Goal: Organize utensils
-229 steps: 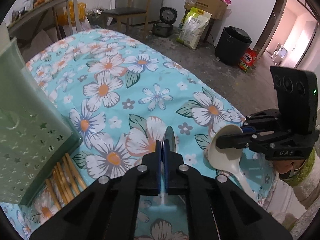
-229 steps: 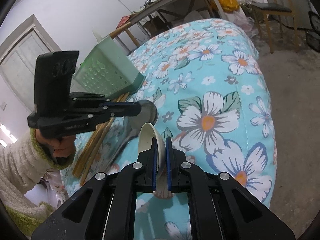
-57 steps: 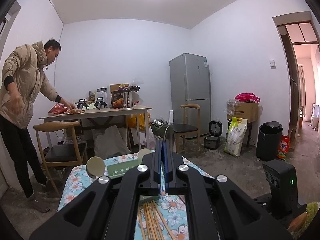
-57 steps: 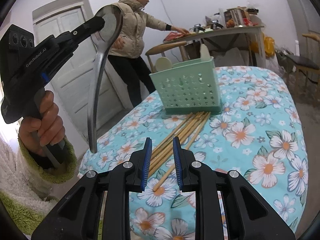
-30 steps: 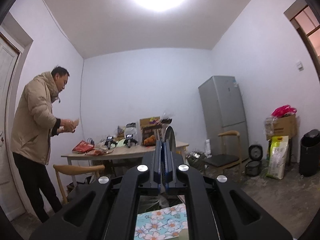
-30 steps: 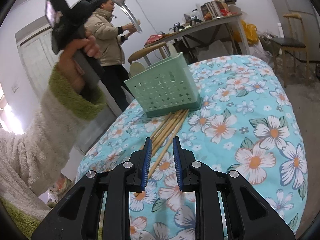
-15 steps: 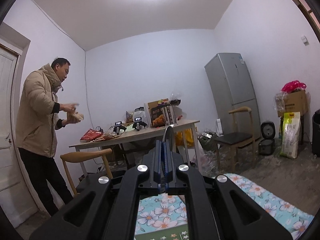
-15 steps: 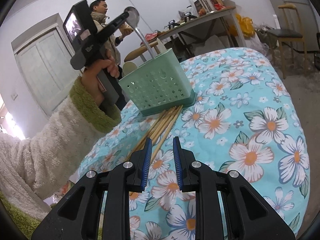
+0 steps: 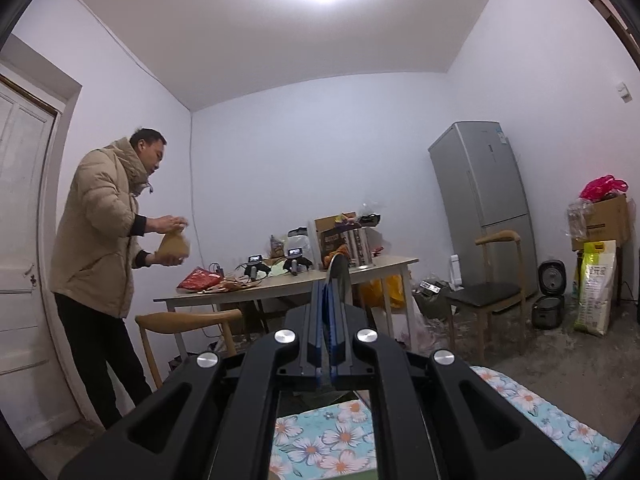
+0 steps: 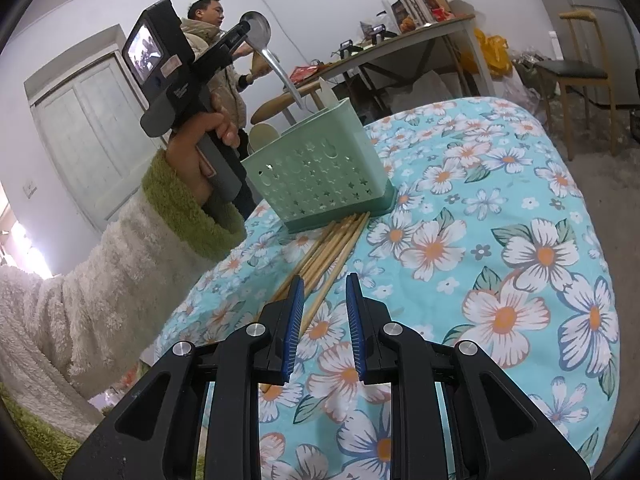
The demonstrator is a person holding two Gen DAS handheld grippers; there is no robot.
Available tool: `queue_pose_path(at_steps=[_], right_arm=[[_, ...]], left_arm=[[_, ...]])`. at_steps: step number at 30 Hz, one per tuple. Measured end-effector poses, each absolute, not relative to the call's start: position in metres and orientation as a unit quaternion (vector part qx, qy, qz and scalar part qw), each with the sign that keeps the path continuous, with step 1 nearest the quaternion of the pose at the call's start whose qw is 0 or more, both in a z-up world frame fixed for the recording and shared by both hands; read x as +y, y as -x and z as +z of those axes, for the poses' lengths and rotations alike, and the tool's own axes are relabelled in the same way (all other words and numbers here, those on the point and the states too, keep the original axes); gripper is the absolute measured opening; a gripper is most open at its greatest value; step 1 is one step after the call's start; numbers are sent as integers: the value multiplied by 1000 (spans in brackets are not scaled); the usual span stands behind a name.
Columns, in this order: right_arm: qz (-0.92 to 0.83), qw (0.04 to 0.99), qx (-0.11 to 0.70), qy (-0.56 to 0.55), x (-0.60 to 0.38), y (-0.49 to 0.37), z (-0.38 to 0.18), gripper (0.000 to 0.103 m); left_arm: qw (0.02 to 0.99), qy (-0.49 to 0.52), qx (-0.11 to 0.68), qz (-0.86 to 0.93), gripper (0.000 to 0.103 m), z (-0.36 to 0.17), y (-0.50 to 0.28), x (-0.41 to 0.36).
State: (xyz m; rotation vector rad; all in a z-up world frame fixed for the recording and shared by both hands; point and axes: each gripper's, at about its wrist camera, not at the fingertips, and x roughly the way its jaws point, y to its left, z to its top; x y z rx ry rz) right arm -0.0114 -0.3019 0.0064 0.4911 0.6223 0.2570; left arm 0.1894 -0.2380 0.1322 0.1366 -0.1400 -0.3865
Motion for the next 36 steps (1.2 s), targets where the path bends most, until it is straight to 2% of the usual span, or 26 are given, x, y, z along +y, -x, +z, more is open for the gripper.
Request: queue_pose_path(at_steps=[12, 21, 26, 33, 36], right_arm=[[125, 913, 304, -243, -305, 13, 4, 21], [123, 914, 300, -243, -303, 16, 7, 23], [123, 916, 295, -243, -301, 20, 11, 23], [120, 921, 287, -234, -294, 29, 22, 24], [112, 919, 293, -237, -292, 31, 24, 26]], left_arm=[[978, -97, -55, -177, 2, 106, -182, -236], [971, -92, -8, -222, 5, 91, -160, -217], [964, -81, 19, -253, 40, 91, -136, -200], [946, -75, 79, -304, 46, 93, -94, -174], [929, -78, 140, -334, 48, 86, -74, -159]])
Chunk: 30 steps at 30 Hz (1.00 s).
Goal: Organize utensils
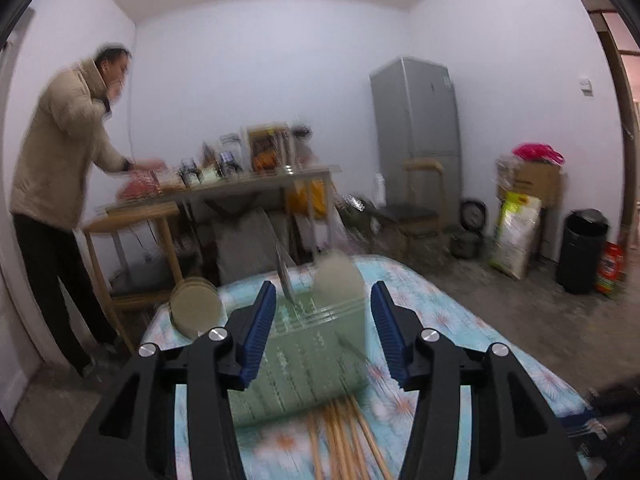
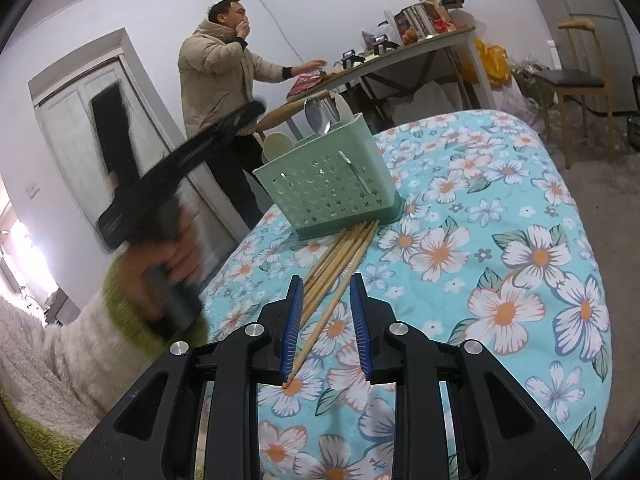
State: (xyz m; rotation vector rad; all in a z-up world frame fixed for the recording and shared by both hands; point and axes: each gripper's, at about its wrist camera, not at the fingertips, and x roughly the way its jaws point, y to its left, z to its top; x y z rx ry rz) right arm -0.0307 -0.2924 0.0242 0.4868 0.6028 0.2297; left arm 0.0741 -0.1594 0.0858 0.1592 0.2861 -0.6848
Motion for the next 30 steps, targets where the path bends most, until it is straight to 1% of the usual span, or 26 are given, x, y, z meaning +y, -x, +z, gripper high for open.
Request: queue_pose_path(at_steps=[3, 6, 11, 13, 14, 15, 18, 20, 23, 30], right_arm=[[104, 915, 308, -241, -290, 30, 22, 26], [101, 906, 329, -246, -286, 27, 16, 26], [109, 883, 370, -268, -276, 20, -2, 26], [117, 869, 391, -280, -268, 16, -14, 26], [121, 863, 400, -284, -264, 13, -20, 26], [124, 856, 412, -289, -259, 10, -26, 26], [136, 840, 432, -297, -248, 1, -38, 25], [142, 834, 440, -302, -242, -4, -43, 24], [147, 829, 446, -303, -237, -10, -45, 24], [150, 818, 466, -302, -227, -25, -55, 24]], left_arm=[[911, -80, 203, -350, 48, 72, -61, -153], [888, -93, 277, -354, 48, 46, -43, -147], [868, -93, 355, -335, 48, 15, -24, -137], [868, -95, 366, -321, 46, 5, -13, -131], [868, -99, 369, -318, 41, 1, -10, -129], [868, -105, 369, -316, 40, -2, -8, -129], [871, -134, 361, -303, 29, -10, 0, -126], [871, -147, 362, -297, 19, -16, 0, -125], [873, -155, 363, -286, 12, -19, -2, -119], [855, -145, 405, -289, 10, -35, -13, -113]])
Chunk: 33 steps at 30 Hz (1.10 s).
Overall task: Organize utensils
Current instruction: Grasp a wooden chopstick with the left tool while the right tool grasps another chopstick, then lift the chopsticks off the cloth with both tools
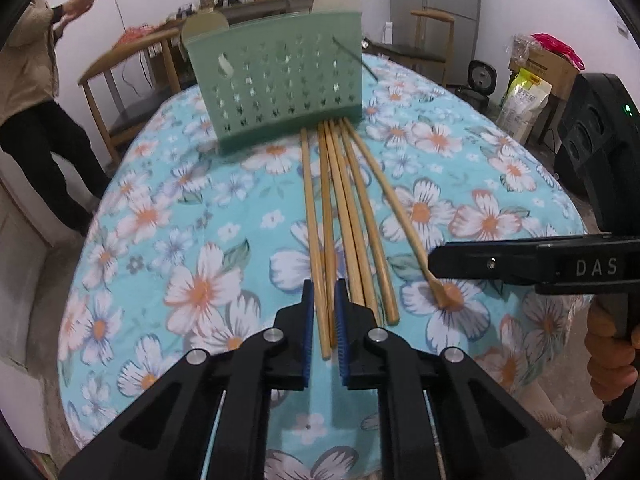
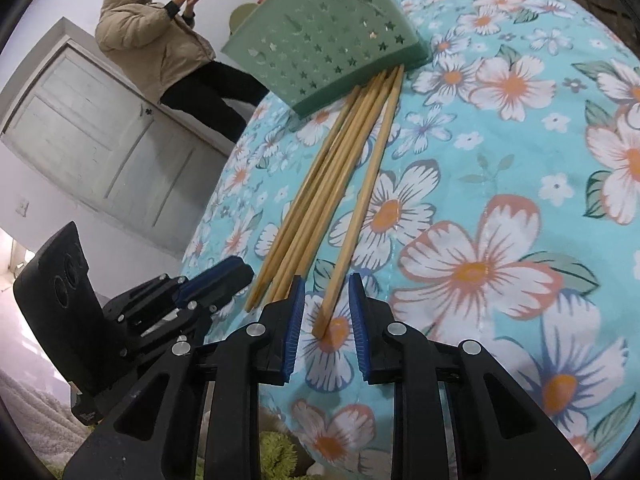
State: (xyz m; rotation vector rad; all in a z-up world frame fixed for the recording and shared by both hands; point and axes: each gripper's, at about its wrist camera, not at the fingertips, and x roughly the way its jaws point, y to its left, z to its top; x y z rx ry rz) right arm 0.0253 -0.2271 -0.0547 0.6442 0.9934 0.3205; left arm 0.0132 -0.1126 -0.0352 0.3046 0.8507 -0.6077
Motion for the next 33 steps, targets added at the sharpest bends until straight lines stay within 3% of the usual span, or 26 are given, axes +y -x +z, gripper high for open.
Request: queue_pose_path(at_steps=[16, 24, 33], right_arm=[[130, 812, 484, -298, -220, -40, -65, 15], [117, 807, 477, -328, -228, -35, -69, 4], [97, 814, 465, -334, -249, -9, -59, 4]], left_arm=[[836, -116, 445, -300, 10, -52, -19, -106], [831, -91, 455, -307, 5, -52, -18, -101], [814, -54, 473, -334, 5, -43, -7, -101]])
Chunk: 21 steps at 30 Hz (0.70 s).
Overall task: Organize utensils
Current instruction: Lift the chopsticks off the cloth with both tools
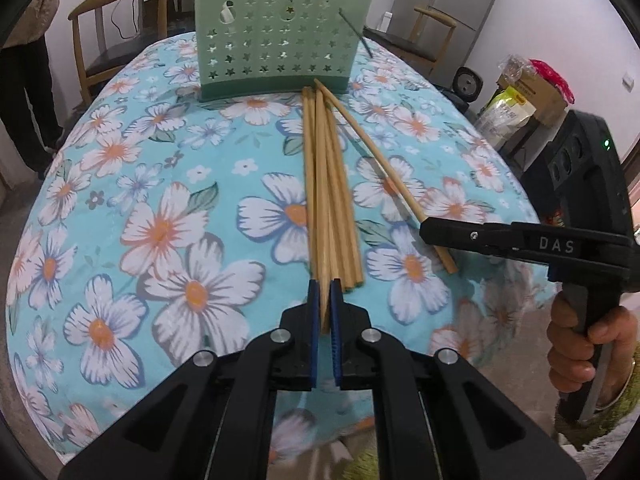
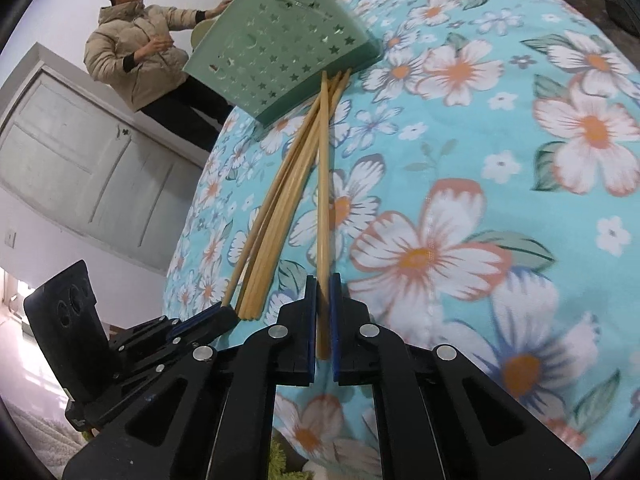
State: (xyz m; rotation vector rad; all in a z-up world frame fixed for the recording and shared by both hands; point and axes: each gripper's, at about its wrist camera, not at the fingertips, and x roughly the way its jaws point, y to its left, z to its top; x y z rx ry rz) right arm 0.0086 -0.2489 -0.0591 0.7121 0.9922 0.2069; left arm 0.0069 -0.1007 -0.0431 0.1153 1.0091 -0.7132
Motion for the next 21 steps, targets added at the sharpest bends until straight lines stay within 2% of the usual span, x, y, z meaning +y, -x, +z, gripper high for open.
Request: queue_pose_path(at_steps=[13, 21], right_arm=[[52, 820, 451, -349, -283, 32, -52, 4], [33, 821, 456, -343, -293, 44, -51, 5]], left_arm=[[787, -36, 484, -381, 5, -39, 9, -122], [755, -71, 497, -422, 9, -47, 22, -153]])
